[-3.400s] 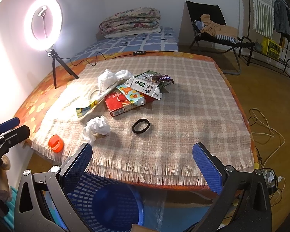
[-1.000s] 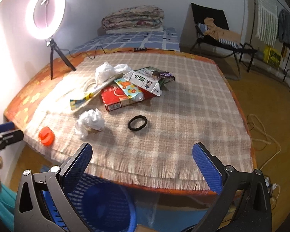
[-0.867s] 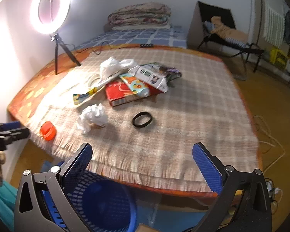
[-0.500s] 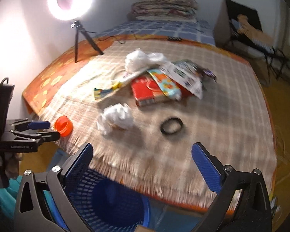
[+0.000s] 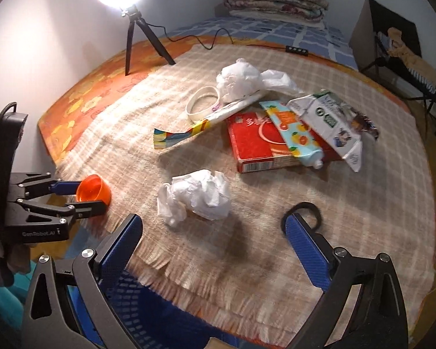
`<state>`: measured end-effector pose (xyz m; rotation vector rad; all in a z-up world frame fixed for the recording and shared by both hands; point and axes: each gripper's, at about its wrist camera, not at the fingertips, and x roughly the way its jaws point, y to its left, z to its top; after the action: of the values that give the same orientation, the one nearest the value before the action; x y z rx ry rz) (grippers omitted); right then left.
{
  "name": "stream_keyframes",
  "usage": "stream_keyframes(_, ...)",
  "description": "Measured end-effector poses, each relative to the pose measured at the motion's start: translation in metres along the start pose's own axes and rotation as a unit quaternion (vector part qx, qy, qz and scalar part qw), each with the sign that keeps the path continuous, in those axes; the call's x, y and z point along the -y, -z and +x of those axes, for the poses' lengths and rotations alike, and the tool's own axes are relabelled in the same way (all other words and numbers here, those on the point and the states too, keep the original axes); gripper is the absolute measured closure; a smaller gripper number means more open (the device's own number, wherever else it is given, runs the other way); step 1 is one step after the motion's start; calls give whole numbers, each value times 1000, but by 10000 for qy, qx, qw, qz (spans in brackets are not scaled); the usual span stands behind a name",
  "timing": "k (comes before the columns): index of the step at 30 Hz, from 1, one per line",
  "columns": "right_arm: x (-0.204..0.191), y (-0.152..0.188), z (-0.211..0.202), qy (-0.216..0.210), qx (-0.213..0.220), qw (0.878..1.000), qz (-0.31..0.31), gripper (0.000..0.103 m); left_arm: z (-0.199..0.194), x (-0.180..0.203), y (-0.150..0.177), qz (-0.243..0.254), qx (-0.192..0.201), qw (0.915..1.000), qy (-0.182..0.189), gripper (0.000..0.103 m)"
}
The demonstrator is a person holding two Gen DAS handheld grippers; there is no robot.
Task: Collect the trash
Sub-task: 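Grasp the orange cup with the left tool while the right tool grasps the crumpled tissue, then carry both items over the blue basket and open both tools to drop them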
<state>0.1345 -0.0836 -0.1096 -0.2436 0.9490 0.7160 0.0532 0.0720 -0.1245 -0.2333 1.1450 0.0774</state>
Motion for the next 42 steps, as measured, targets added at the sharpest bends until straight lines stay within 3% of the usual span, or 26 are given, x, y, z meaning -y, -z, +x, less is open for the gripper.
stream_keyframes(4, -7, -7, 7, 41, 62, 9999, -97, 7, 2, 0, -4, -1, 42, 10000, -21, 54)
stream_keyframes(6, -10, -10, 14, 1, 8, 9999, -131, 16, 4, -1, -7, -4, 59, 10000, -36, 54)
stream_keyframes(10, -11, -11, 29, -74, -147, 9998, -63, 25, 2, -3, -8, -5, 117, 9999, -60, 54)
stream_keyframes(23, 2, -7, 47, -224, -336, 9990, 195, 87, -7, 1, -7, 18, 251, 9997, -52, 54)
stream_keyframes(34, 8, -8, 25, -269, -67, 9993, 249, 90, -22, 13, -6, 183, 421, 9989, 72, 54)
stream_keyframes(42, 5, 13, -12, -333, 2, 9993, 167, 90, -31, 41, 12, 534, 344, 9973, 379, 54)
